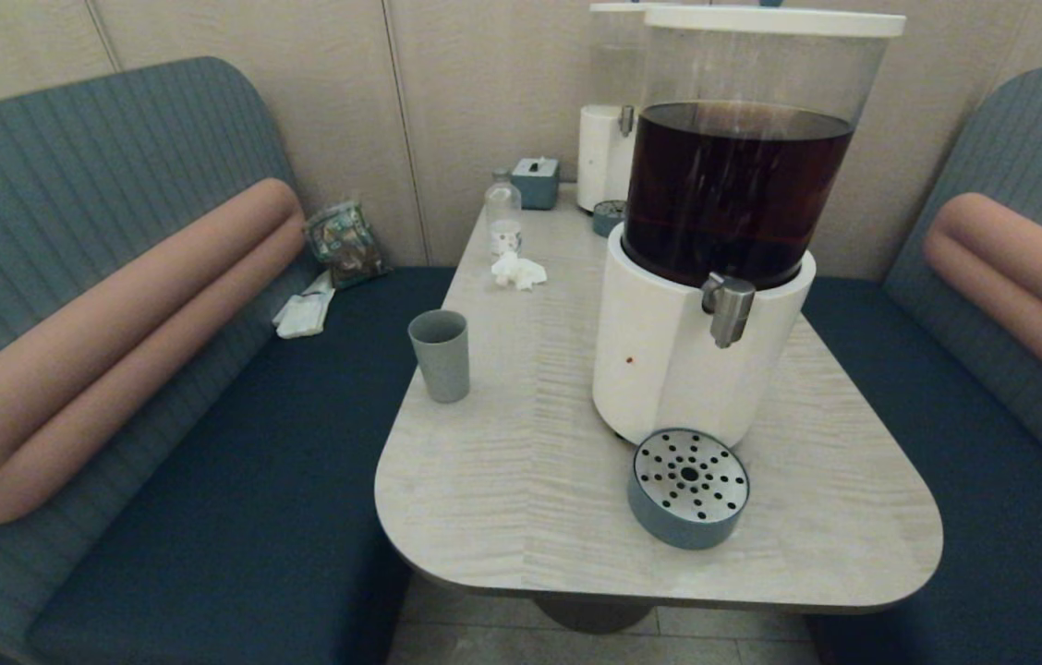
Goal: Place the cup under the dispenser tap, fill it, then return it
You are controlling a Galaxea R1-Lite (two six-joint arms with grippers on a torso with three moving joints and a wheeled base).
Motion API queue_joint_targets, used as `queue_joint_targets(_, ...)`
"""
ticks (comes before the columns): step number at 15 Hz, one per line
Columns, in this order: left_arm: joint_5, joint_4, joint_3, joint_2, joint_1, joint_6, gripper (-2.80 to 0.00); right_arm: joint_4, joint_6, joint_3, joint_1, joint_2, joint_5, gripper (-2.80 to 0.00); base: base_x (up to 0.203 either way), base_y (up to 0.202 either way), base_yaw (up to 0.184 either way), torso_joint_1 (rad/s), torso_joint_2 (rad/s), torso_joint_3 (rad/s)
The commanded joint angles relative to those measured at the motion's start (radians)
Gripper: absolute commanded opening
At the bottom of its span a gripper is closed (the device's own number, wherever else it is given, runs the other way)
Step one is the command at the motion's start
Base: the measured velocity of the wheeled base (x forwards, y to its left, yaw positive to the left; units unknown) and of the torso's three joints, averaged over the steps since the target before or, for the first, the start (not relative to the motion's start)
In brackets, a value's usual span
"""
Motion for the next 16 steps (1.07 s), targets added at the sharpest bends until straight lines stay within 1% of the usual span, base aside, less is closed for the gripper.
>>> queue_joint_targets(1, 0.057, 0.536, 0.010, -0.135, 0.015, 0.087, -2.80, 0.000, -0.001, 0.000, 0.000, 0.000, 0.001, -2.80, 0.000, 0.000, 0.000, 0.000, 0.00, 0.000)
queue_joint_targets(2, 0.083, 0.645, 0.014, -0.130, 0.019, 0.125, -2.80, 0.000, -0.001, 0.000, 0.000, 0.000, 0.001, -2.80, 0.000, 0.000, 0.000, 0.000, 0.00, 0.000)
queue_joint_targets(3, 0.101, 0.699, 0.017, -0.124, 0.023, 0.149, -2.80, 0.001, -0.001, 0.000, 0.000, 0.000, 0.001, -2.80, 0.000, 0.000, 0.000, 0.000, 0.00, 0.000)
queue_joint_targets(6, 0.104, 0.699, 0.017, -0.124, 0.023, 0.098, -2.80, 0.000, -0.001, 0.000, 0.000, 0.000, 0.001, -2.80, 0.000, 0.000, 0.000, 0.000, 0.00, 0.000)
queue_joint_targets(8, 0.104, 0.700, 0.017, -0.124, 0.023, 0.103, -2.80, 0.000, -0.001, 0.000, 0.000, 0.000, 0.001, -2.80, 0.000, 0.000, 0.000, 0.000, 0.00, 0.000)
queue_joint_targets(9, 0.107, 0.700, 0.017, -0.124, 0.023, 0.089, -2.80, 0.000, -0.001, 0.000, 0.000, 0.000, 0.001, -2.80, 0.000, 0.000, 0.000, 0.000, 0.00, 0.000)
queue_joint_targets(11, 0.105, 0.700, 0.016, -0.124, 0.023, 0.087, -2.80, 0.002, 0.004, 0.000, 0.000, 0.001, 0.001, -2.80, 0.000, 0.000, 0.000, 0.000, 0.00, 0.000)
queue_joint_targets(13, 0.105, 0.700, 0.016, -0.124, 0.023, 0.087, -2.80, 0.002, 0.027, -0.002, 0.000, 0.000, 0.001, -2.80, 0.000, 0.000, 0.000, 0.000, 0.00, 0.000)
queue_joint_targets(16, 0.105, 0.700, 0.016, -0.124, 0.023, 0.087, -2.80, 0.000, 0.031, -0.002, 0.000, 0.000, 0.001, -2.80, 0.000, 0.000, 0.000, 0.000, 0.00, 0.000)
